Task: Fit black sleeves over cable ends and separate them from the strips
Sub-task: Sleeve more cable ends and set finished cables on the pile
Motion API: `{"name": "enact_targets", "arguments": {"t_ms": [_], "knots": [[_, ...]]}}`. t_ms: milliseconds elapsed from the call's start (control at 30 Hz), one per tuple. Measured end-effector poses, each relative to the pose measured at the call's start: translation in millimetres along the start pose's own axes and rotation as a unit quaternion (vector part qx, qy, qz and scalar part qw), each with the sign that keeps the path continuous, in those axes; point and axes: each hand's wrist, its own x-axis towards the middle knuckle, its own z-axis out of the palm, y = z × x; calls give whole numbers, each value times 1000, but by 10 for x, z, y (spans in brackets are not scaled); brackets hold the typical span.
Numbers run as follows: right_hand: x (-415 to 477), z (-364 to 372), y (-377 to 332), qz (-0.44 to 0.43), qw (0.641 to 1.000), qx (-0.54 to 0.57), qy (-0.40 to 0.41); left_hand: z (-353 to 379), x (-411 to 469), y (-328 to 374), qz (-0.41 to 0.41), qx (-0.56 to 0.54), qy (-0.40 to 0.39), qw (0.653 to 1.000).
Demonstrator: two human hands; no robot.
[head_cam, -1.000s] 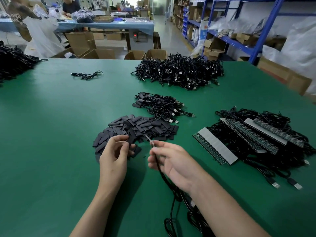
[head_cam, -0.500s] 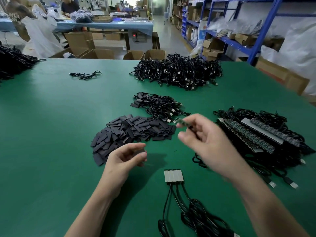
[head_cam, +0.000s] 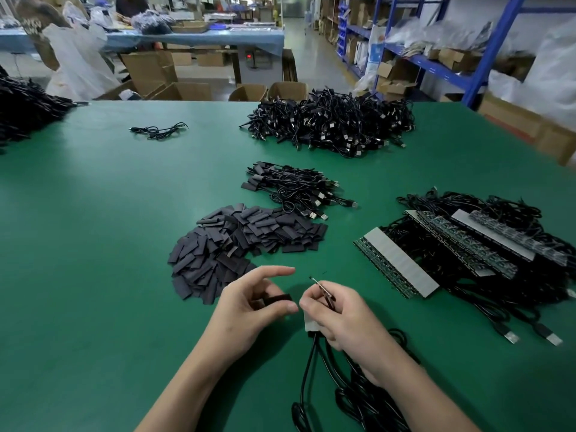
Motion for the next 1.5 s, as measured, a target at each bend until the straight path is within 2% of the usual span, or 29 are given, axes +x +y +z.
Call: {"name": "enact_targets", "arguments": {"t_ms": [167,367,533,667,933,1100,1200,1333,1500], "knots": [[-28,-35,-15,-9,999,34,-19,27,-21,-1,3,7,-30,1000],[-26,-10,24,-22,1000,21,-8,42,-37,9,37,49,-50,997],[-4,-16,62,-35,999,26,31,52,-51,16,71,96,-6,993],[-1,-7,93,-40,999,6,23,59,-53,-3,74,110,3,991],[-7,-9,83,-51,998,-26,12,67,-57,-15,80,101,-27,991],[6,-2,88,-51,997,17,56,82,-48,-18,138,173,6,975],[3,-16,84,-45,996,-2,79,72,-41,-4,180,217,23,959],[-25,-32,48,-29,997,48,45,77,-46,3,193,218,52,955],[-40,-76,6,2,990,138,-13,66,-33,13,176,161,62,969]]}}
